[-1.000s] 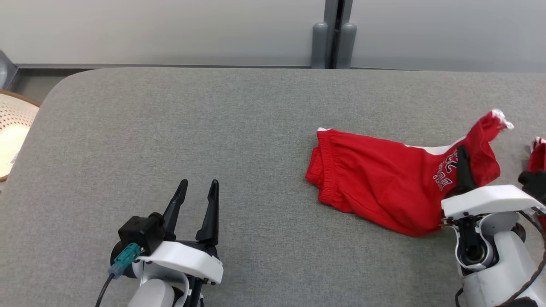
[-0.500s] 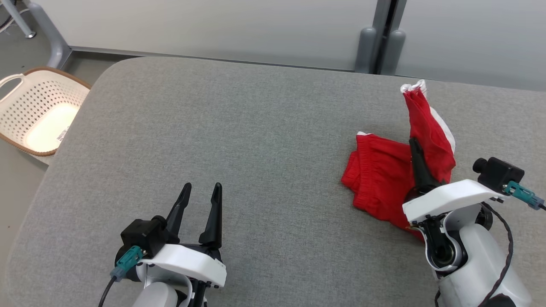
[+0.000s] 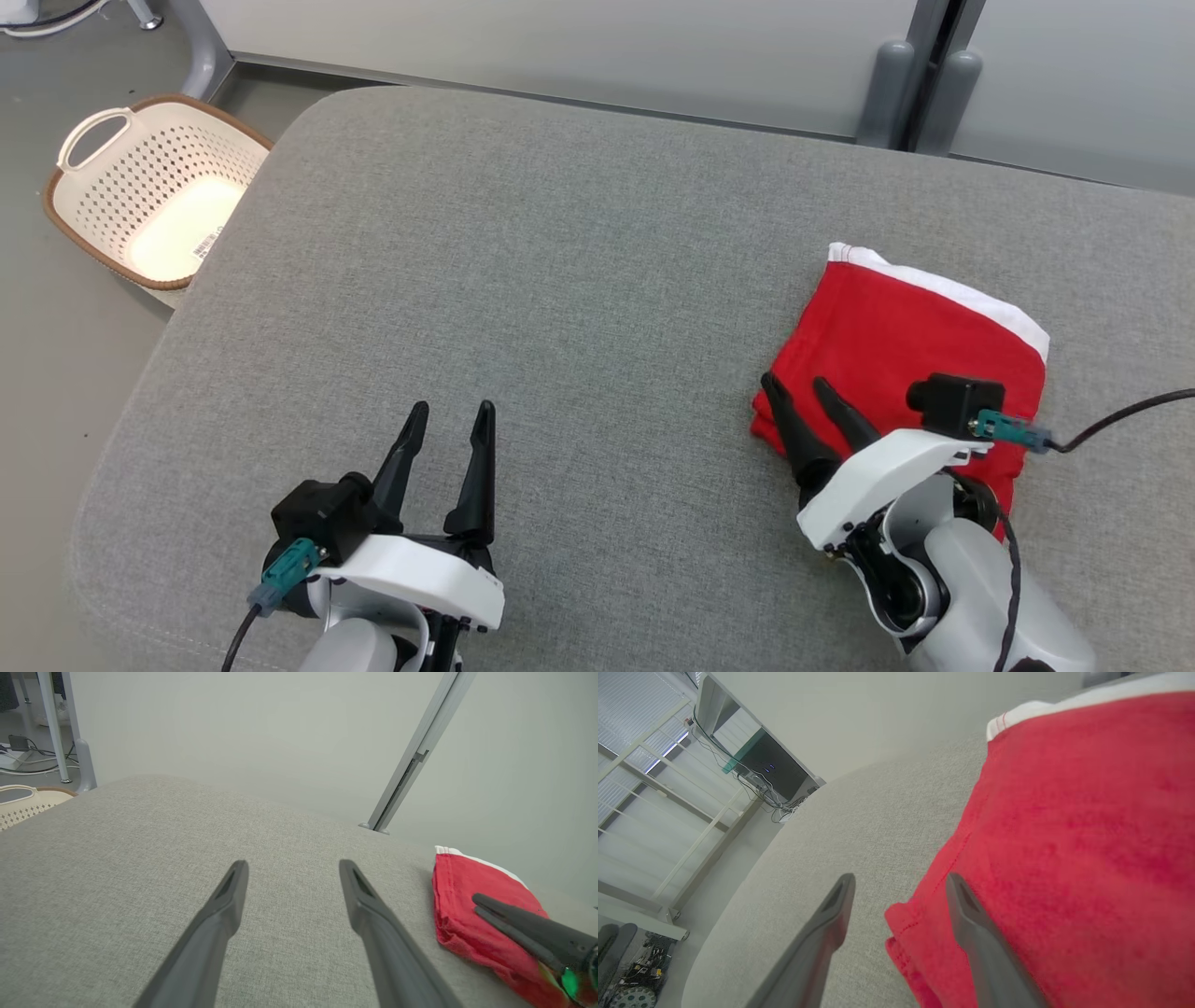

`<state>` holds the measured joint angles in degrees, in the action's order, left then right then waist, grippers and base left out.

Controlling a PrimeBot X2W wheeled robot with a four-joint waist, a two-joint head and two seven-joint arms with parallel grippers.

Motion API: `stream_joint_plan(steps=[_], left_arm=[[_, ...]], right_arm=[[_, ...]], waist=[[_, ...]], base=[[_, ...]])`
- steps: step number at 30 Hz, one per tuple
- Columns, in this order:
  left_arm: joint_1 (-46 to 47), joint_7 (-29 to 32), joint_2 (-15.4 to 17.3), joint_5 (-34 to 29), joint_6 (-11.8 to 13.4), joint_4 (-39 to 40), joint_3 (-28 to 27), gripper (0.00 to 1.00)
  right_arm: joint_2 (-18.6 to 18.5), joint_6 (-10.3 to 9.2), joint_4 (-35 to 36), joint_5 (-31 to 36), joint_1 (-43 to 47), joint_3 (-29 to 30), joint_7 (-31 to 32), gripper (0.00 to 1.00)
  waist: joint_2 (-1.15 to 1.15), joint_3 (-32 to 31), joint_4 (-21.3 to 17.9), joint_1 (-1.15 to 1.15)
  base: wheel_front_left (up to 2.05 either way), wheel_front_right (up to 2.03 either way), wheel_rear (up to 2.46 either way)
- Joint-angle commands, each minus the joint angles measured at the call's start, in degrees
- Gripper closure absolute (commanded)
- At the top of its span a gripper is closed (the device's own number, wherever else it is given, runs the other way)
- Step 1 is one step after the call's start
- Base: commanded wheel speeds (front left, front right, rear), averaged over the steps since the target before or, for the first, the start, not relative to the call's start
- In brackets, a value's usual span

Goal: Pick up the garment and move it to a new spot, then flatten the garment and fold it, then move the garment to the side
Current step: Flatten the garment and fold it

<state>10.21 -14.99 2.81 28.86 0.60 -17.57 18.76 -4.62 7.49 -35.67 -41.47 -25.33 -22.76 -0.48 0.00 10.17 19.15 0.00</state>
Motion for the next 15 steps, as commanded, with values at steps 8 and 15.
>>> stream_joint_plan(steps=[8, 15], left_arm=[[0.2, -0.3, 0.2, 0.3, 0.7, 0.0, -0.4, 0.00], [0.8, -0.3, 0.2, -1.1, 0.1, 0.7, -1.7, 0.00]], right_arm=[[-1.1, -0.01, -3.6, -1.7, -1.4, -5.4, 0.2, 0.00], [-4.1, -0.01, -0.9, -0.4, -3.6, -6.8, -6.5, 0.00]], waist=[[0.00, -0.3, -1.2, 0.00], [0.00, -1.0, -5.6, 0.00]], base=[[0.00, 0.00, 0.00], [0.00, 0.00, 0.00]])
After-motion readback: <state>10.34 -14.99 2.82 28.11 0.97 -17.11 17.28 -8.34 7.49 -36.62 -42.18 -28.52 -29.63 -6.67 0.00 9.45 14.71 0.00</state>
